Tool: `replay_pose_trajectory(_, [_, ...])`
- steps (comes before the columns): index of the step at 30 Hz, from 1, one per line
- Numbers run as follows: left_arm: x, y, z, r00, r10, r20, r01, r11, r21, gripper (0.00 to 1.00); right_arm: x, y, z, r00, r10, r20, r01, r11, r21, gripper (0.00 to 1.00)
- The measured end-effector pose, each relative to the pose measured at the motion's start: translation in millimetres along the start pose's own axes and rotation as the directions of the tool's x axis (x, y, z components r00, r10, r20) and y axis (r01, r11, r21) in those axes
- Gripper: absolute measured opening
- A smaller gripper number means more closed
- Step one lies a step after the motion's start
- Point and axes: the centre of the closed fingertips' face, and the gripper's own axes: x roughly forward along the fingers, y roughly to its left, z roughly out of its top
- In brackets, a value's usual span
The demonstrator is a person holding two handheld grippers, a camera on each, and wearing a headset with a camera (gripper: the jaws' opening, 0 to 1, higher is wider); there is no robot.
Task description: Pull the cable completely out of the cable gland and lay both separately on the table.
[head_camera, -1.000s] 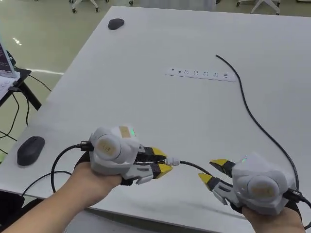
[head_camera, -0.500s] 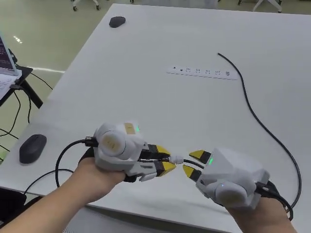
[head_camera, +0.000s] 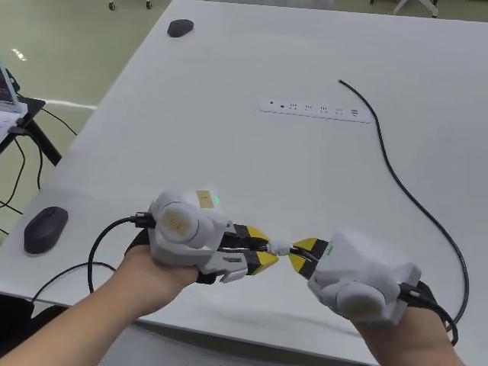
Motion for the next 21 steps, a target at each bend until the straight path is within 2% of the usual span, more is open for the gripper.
replay_pose_trajectory(3, [1.3, -0.2, 1.0, 1.0000, -0.005, 0.007, 0.005, 1.000, -0.007, 0.14, -0.5, -3.8, -2.0, 0.9999, -0.013, -0.001, 0.013, 0.999, 0.041, 0.00])
replay_pose_trajectory(4, [2.1, -0.1, 1.6, 1.0000, -0.006, 0.007, 0.006, 1.000, -0.004, 0.14, -0.5, -4.6, -3.0, 0.9999, -0.016, 0.004, 0.015, 0.997, 0.075, 0.00])
replay_pose_trajectory(8, [3.3, 1.6, 4.3, 0.9999, -0.003, 0.014, 0.003, 1.000, -0.005, 0.14, -1.5, -11.6, -8.7, 0.9995, -0.030, -0.006, 0.031, 0.994, 0.109, 0.00])
replay_pose_trajectory(10, [2.0, 3.7, 5.7, 0.9998, 0.003, 0.019, -0.003, 1.000, -0.006, 0.14, -4.0, -18.8, -12.7, 0.9989, -0.047, -0.008, 0.047, 0.989, 0.139, 0.00])
replay_pose_trajectory(14, [-1.9, 7.9, 7.7, 0.9994, 0.016, 0.031, -0.016, 1.000, -0.022, 0.15, -8.2, -34.5, -29.3, 0.9972, -0.072, -0.018, 0.074, 0.971, 0.225, 0.00])
replay_pose_trajectory(17, [-3.4, 10.9, 5.7, 0.9992, 0.030, 0.026, -0.030, 0.999, -0.025, 0.15, -10.6, -42.1, -43.1, 0.9960, -0.084, -0.029, 0.089, 0.953, 0.289, 0.00])
replay_pose_trajectory(19, [-4.0, 11.3, 4.8, 0.9991, 0.033, 0.026, -0.033, 0.999, -0.026, 0.15, -12.0, -44.5, -51.2, 0.9955, -0.090, -0.028, 0.094, 0.925, 0.368, 0.00])
replay_pose_trajectory(20, [-4.4, 11.4, 4.7, 0.9990, 0.035, 0.026, -0.035, 0.999, -0.024, 0.15, -12.4, -44.2, -56.7, 0.9958, -0.087, -0.031, 0.091, 0.899, 0.429, 0.00])
replay_pose_trajectory(21, [-4.6, 11.0, 4.9, 0.9989, 0.038, 0.027, -0.037, 0.999, -0.023, 0.15, -12.8, -45.7, -60.0, 0.9952, -0.093, -0.030, 0.096, 0.886, 0.453, 0.00])
